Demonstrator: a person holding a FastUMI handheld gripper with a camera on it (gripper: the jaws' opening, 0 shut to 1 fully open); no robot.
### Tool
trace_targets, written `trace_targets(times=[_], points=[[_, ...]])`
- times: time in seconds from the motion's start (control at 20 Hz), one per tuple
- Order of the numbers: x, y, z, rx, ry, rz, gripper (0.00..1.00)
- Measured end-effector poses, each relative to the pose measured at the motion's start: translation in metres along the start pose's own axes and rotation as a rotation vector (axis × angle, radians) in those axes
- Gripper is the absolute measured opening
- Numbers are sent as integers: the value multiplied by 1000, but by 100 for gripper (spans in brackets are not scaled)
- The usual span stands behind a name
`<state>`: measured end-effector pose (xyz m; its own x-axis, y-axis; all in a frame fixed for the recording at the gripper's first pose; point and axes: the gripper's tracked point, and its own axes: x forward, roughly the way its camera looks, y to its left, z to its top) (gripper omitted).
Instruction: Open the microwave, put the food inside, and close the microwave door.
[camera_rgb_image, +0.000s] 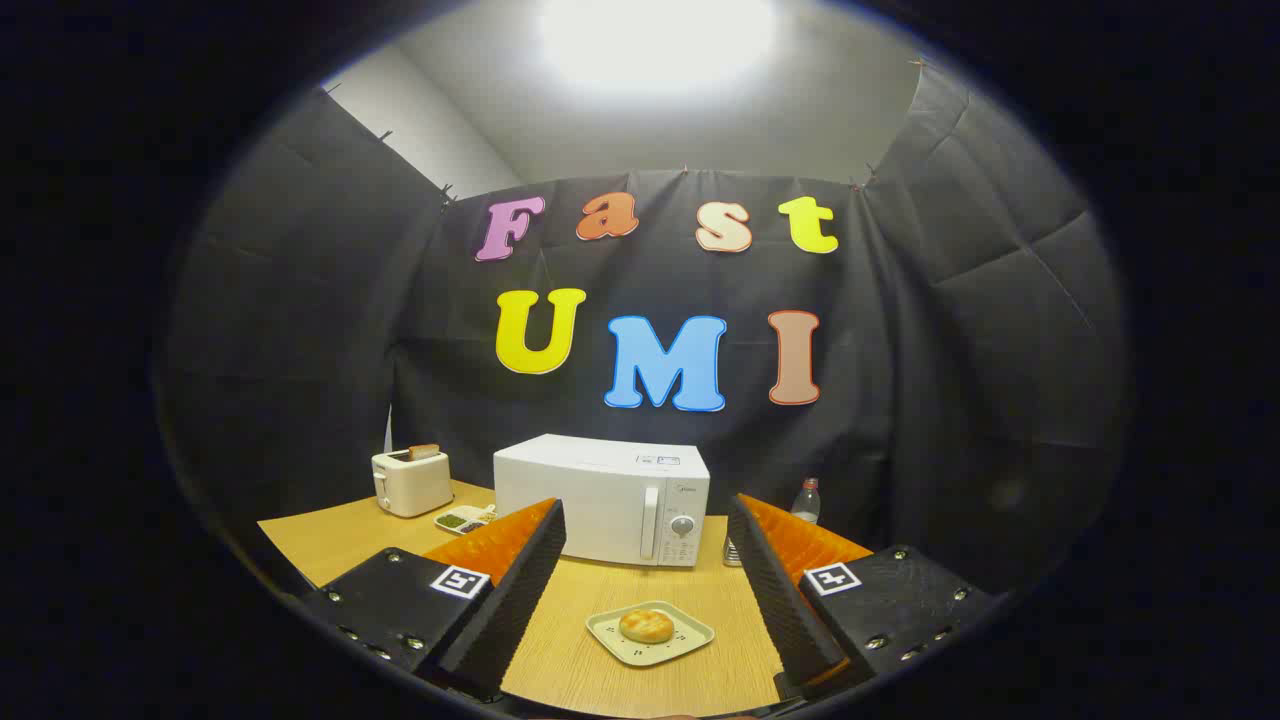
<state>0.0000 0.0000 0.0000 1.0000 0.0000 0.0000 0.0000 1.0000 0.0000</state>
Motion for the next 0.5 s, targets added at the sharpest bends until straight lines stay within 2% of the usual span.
trace_targets(times=[0.5], points=[[9,-13,2,18,-3,-15,99]])
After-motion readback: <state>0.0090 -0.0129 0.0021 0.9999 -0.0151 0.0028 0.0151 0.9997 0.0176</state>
